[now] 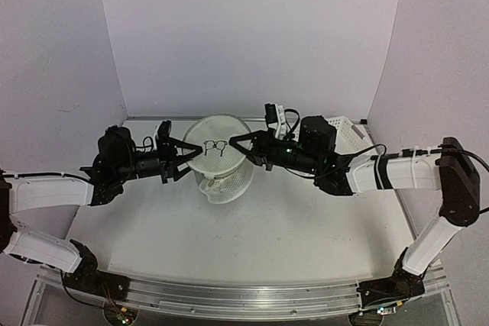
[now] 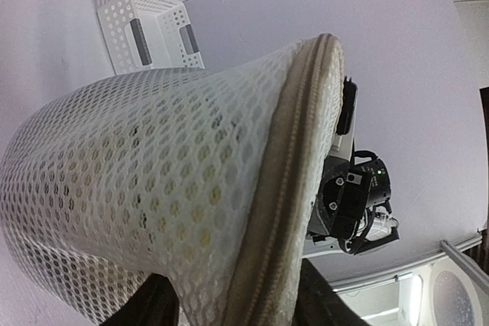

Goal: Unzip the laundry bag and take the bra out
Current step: Pass from the right arm to the left, then pick up the zipper from the laundry bag.

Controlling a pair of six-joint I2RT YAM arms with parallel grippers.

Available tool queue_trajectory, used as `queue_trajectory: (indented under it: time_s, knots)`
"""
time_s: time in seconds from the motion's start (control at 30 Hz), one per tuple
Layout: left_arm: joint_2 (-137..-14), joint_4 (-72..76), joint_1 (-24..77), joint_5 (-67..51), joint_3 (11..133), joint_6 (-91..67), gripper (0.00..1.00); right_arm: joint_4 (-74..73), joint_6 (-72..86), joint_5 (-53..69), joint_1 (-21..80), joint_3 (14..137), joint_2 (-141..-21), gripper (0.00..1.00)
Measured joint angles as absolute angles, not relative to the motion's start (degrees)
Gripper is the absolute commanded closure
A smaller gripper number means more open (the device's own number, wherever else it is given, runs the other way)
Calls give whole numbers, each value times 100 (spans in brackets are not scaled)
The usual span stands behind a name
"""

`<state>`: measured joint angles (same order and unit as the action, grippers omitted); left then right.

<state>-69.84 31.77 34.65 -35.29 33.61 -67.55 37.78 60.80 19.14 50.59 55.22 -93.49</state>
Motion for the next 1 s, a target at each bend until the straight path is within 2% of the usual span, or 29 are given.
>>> queue_trajectory:
  time_s: [0.07,0.13,0.17,0.33,0.53,0.63,1.0]
  knots:
    - [-6984,3245,3465,-3533,3358,-6794,75,3804,6080,1968,5078,5522,-9365,100]
    - [-6984,3301,3465,-3533,3358,-6851,98,3839,6080,1997,5083,5522,-9365,100]
    - [-6984,3328,3465,-3531,3358,-6842,100,3848,6080,2003,5083,5522,-9365,100]
    - [-6984,3426,3465,-3540,3358,-6910,100,3848,6106,2003,5078,5520,-9365,100]
    - [-6952,3459,3465,-3420,3297,-6923,100,3833,6160,1981,5083,5513,-9365,63]
    - [-6895,3452,3439,-3280,3201,-6969,100,3717,5994,1868,5085,5422,-9362,52]
    - [-6943,3435,3330,-2777,3135,-7371,100,1918,5271,1046,5258,5004,-8969,37]
